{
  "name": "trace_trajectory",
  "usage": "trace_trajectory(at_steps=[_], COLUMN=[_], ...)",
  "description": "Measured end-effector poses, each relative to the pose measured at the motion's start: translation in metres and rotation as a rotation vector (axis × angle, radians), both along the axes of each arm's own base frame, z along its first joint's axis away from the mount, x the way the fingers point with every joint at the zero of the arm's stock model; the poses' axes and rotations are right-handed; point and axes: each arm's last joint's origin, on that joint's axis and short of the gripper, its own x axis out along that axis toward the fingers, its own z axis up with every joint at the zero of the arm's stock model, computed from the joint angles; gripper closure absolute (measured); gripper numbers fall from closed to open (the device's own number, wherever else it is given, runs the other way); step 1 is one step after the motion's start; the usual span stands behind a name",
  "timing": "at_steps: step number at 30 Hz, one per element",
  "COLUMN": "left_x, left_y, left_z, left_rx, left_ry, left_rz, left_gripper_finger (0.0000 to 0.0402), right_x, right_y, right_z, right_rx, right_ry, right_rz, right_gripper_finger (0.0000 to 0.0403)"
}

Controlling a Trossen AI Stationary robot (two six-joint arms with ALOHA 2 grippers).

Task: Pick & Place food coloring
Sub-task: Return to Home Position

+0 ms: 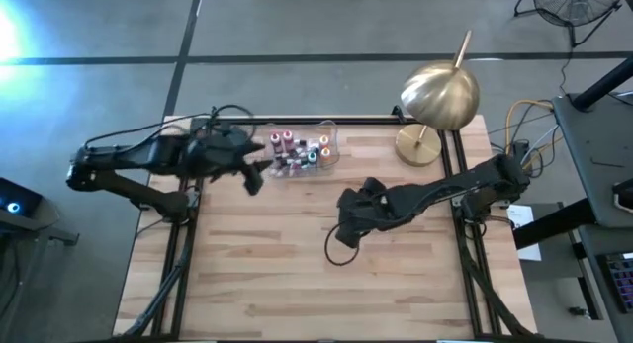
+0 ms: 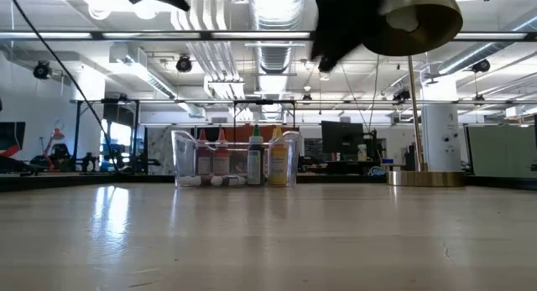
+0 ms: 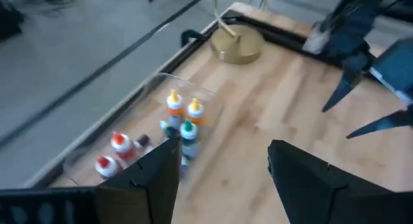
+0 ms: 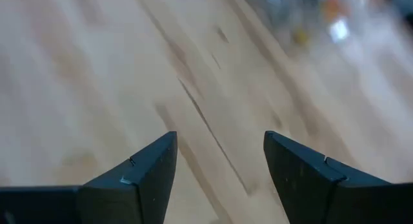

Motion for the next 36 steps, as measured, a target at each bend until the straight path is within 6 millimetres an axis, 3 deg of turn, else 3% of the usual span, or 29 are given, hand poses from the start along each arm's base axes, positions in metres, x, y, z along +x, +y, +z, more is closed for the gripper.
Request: trace_trajectory(at_steps=[2, 5, 9, 13, 17, 27, 32, 36], left_x=[-0.010, -0.020, -0.027, -0.047, -0.073, -0.130, -0.130, -0.123], left_y=[-0.005, -0.011, -0.022, -0.024, -0.022, -0.014, -0.010, -0.010], left_z=[-0.008, -0.035, -0.080, -0.106, -0.120, -0.127, -0.144, -0.148], left_rx=[-0.045, -0.127, -0.235, -0.317, -0.325, -0.211, -0.212, -0.286], left_ry=[-0.050, -0.147, -0.334, -0.466, -0.516, -0.743, -0.720, -0.710], left_rz=[-0.023, -0.100, -0.326, -0.456, -0.473, -0.488, -0.365, -0.294], left_gripper_finger=[0.0196, 0.0196, 0.0196, 0.0196, 0.0196, 0.0196, 0.0196, 0.0196], right_x=[0.002, -0.001, -0.014, -0.039, -0.073, -0.163, -0.188, -0.200], right_y=[-0.001, -0.016, -0.044, -0.058, -0.067, -0.074, -0.076, -0.076], right_z=[0.022, 0.039, 0.014, 0.001, 0.004, 0.013, -0.006, -0.033], right_rx=[-0.001, 0.077, 0.282, 0.460, 0.430, 0.318, 0.305, 0.300], right_ry=[-0.107, -0.213, -0.238, -0.373, -0.526, -0.880, -1.092, -1.112], right_rz=[0.094, 0.227, 0.287, 0.348, 0.306, 0.219, 0.237, 0.243], right_gripper_finger=[0.0180, 0.0180, 0.0179, 0.0176, 0.0175, 0.0172, 0.0170, 0.0170])
